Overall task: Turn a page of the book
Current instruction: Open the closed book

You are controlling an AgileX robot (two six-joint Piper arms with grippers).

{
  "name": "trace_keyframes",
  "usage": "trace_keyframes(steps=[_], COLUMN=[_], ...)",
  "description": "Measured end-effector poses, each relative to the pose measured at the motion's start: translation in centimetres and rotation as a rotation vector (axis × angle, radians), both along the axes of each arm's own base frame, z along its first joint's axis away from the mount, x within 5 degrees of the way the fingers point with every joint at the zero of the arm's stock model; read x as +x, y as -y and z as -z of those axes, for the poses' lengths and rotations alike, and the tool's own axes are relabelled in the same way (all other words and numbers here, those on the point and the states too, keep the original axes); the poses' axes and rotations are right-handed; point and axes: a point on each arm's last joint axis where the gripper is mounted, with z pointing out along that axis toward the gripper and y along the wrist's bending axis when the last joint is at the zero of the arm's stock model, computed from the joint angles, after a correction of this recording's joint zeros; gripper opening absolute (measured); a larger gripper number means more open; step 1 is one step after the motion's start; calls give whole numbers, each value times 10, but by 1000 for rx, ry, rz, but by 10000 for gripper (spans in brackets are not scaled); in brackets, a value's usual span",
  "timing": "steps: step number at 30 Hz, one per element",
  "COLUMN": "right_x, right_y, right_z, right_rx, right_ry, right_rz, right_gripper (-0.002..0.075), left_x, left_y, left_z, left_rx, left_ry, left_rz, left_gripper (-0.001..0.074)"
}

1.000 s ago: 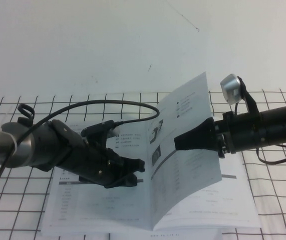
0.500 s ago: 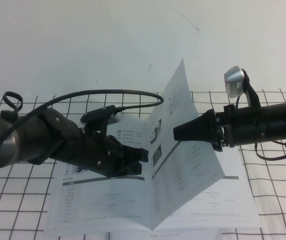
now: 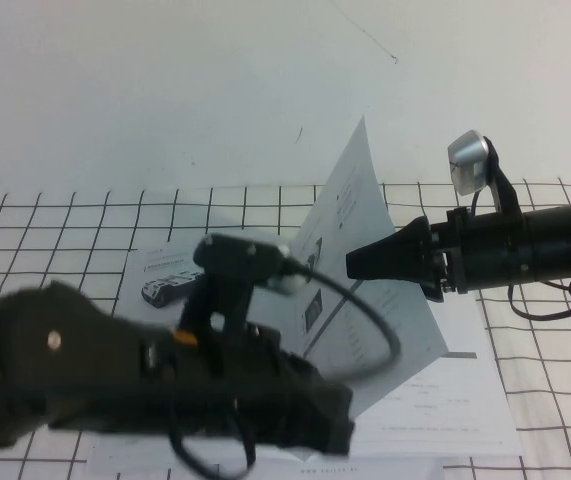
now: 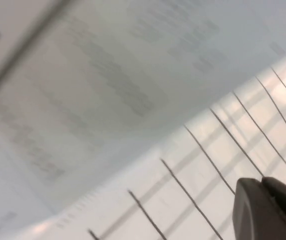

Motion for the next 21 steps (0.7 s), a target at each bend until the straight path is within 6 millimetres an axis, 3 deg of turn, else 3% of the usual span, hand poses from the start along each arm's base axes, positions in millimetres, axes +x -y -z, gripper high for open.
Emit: trace_keyframes(steps=[3, 7, 15, 21], right_x=[0, 0, 1, 4], right_y=[0, 0, -1, -1], right_z=[0, 0, -2, -4], right_rx=[2, 1, 19, 46], right_ry=[0, 7, 8, 3], right_rz=[1, 0, 16, 41], right_gripper=[470, 470, 470, 470], left_x=[-37, -65, -74, -64], left_y=[10, 24, 64, 86], left_z=[4, 16, 45, 64], left_rx=[4, 1, 18, 42], left_ry=[59, 145, 337, 524], left_rz=[109, 143, 6, -206], left_gripper=[-3, -3, -3, -2])
